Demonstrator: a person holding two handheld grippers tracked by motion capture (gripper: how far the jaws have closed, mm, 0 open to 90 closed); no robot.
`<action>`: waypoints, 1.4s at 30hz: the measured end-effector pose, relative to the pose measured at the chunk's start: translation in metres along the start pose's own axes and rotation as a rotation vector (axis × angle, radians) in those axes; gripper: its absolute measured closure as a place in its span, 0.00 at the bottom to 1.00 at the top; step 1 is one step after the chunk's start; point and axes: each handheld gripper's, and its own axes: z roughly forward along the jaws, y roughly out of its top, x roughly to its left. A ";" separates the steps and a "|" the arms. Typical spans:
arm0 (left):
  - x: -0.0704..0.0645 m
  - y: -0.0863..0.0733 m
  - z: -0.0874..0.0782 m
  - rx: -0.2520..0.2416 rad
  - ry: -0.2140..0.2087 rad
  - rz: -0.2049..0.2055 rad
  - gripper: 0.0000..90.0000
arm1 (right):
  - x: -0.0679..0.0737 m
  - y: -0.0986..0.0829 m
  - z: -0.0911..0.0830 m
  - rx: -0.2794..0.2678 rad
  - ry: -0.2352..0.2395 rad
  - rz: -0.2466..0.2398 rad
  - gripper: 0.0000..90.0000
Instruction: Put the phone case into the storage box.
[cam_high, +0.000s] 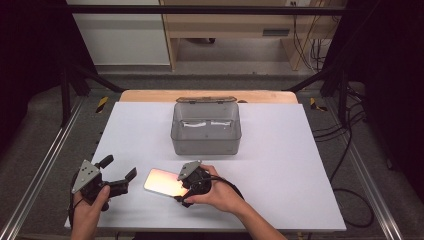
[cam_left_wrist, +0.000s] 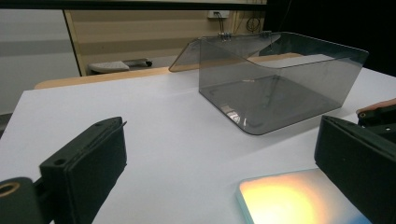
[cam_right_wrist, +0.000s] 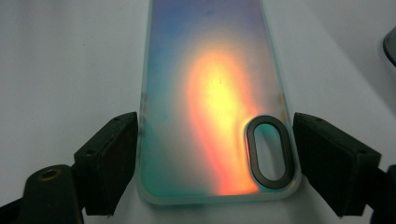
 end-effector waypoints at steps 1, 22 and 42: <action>0.000 0.000 0.000 -0.001 0.001 -0.001 0.03 | 0.001 0.001 0.000 0.004 -0.005 0.004 0.20; -0.045 0.040 0.008 0.026 -0.067 -0.048 0.04 | 0.024 -0.043 -0.090 -0.160 -0.254 0.132 0.20; -0.144 0.067 0.079 0.052 -0.246 -0.288 0.21 | 0.014 -0.045 -0.135 -0.495 -0.514 0.296 0.20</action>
